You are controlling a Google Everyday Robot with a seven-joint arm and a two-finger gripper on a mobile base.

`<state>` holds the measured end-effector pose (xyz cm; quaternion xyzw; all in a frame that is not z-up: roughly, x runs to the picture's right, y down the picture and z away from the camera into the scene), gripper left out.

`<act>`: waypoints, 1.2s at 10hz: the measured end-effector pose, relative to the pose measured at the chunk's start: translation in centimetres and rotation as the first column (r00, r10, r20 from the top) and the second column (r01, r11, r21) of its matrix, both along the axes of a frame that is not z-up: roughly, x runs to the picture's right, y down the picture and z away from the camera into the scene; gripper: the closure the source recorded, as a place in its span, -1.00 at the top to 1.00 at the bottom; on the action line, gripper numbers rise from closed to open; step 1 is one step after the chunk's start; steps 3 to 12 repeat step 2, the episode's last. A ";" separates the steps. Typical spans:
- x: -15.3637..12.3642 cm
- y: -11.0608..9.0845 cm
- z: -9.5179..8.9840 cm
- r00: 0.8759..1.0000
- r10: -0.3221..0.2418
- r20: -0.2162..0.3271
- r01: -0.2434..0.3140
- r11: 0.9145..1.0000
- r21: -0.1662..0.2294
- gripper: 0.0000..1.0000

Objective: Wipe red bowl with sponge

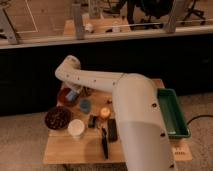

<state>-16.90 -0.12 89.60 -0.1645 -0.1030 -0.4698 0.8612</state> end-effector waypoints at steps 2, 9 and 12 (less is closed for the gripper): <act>-0.3 -1.4 0.9 1.000 0.001 -0.013 -0.001 1.000 0.013 -1.00; -0.3 -1.4 0.9 1.000 0.001 -0.013 -0.001 1.000 0.013 -1.00; -0.3 -1.4 0.9 1.000 0.001 -0.013 -0.001 1.000 0.013 -1.00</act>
